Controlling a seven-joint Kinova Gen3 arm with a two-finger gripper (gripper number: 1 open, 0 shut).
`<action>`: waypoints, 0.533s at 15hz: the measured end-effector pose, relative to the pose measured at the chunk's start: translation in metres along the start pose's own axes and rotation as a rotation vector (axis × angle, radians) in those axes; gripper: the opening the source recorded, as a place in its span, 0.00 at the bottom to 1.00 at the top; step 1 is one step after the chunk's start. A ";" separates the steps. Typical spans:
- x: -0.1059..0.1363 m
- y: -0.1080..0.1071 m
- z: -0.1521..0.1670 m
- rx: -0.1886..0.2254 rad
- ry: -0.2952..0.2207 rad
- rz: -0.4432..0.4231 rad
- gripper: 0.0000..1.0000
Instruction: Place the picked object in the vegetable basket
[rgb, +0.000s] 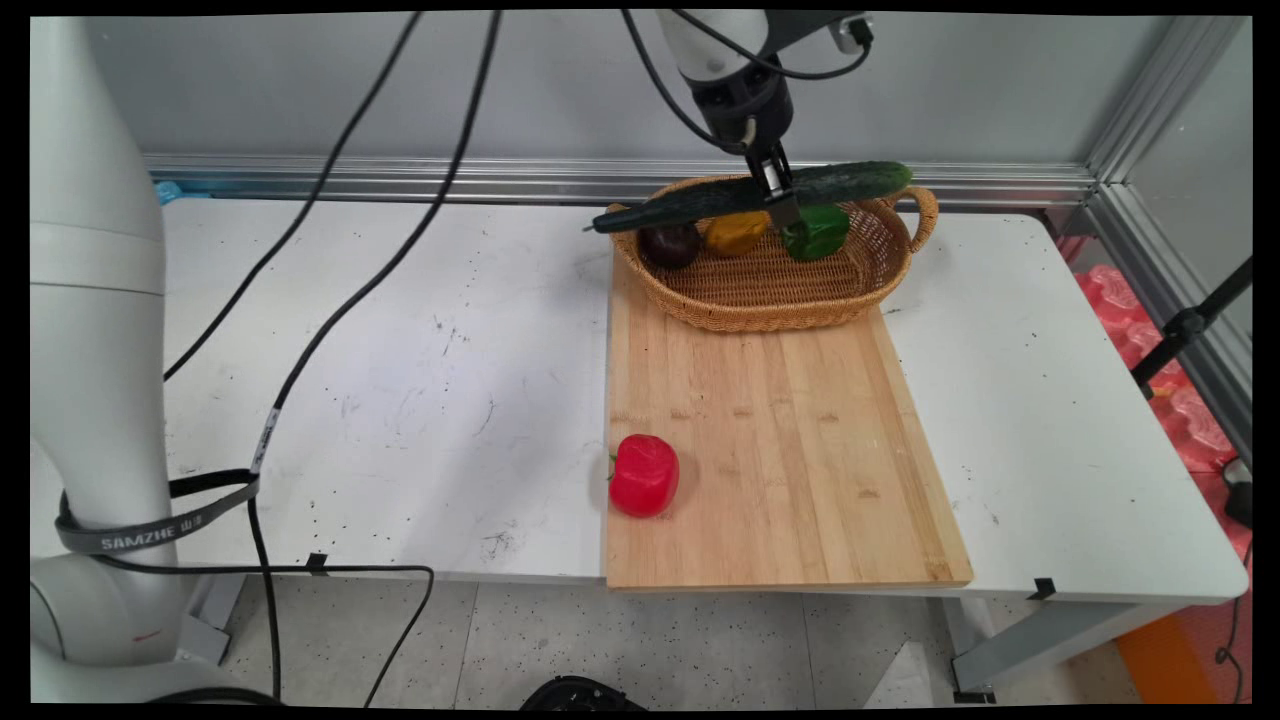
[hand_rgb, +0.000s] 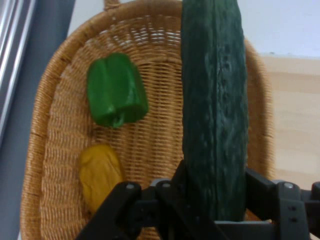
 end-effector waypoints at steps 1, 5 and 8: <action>0.003 -0.003 0.009 0.005 -0.001 -0.006 0.00; 0.012 -0.013 0.047 0.003 0.002 -0.001 0.00; 0.016 -0.015 0.073 -0.019 0.008 0.024 0.00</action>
